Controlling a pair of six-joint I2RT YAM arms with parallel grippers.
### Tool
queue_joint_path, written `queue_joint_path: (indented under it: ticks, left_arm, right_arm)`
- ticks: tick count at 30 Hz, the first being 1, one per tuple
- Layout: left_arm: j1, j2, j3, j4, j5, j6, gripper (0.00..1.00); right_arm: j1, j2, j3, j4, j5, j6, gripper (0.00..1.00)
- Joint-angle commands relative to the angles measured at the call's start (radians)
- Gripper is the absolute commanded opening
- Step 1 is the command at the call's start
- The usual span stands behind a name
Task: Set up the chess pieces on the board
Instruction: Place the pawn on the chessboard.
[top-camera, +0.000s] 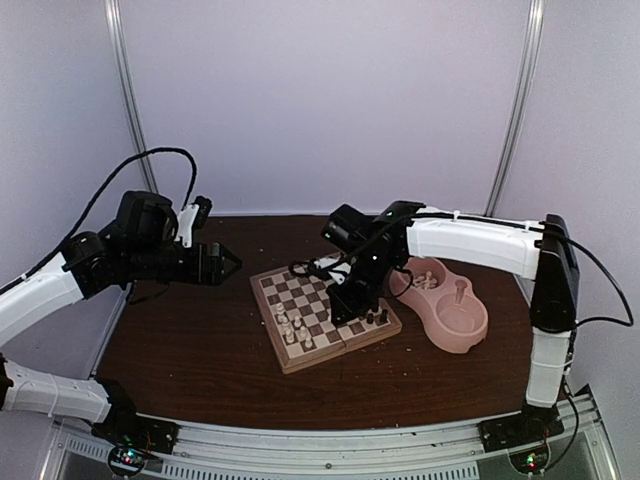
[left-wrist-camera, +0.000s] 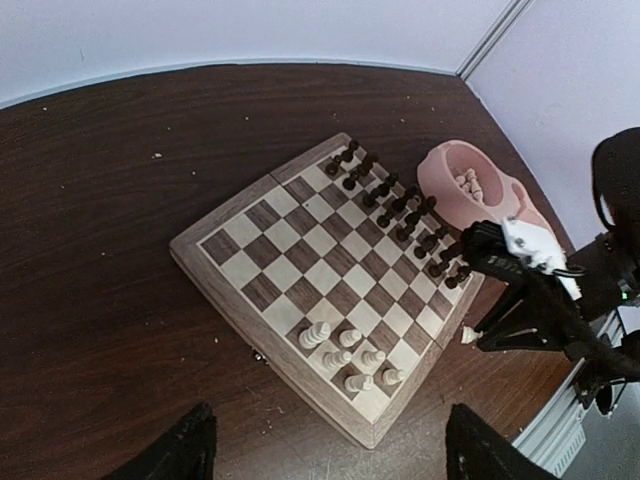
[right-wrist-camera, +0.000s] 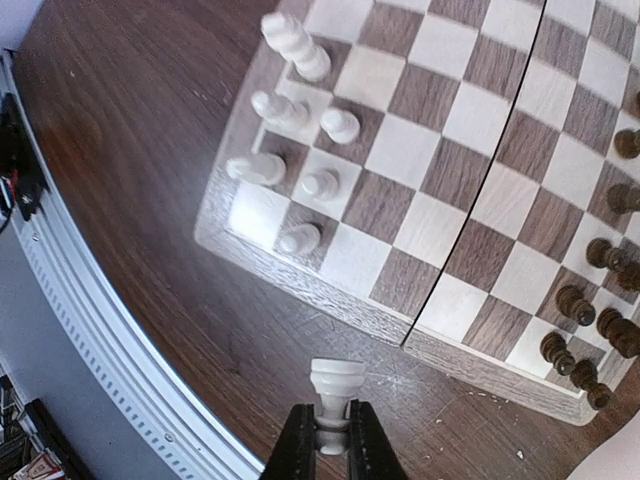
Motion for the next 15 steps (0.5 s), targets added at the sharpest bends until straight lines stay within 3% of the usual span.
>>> queue_joint_path:
  ticks: [1, 15]
  left_arm:
    - [0.002, -0.036, 0.029, -0.033, -0.025, 0.092, 0.79]
    - [0.002, -0.083, -0.05, -0.006, -0.022, 0.059, 0.79]
  right_arm:
    - [-0.002, 0.093, 0.078, -0.149, 0.04, -0.029, 0.05]
    - [-0.002, 0.27, 0.23, -0.257, 0.145, -0.037, 0.05]
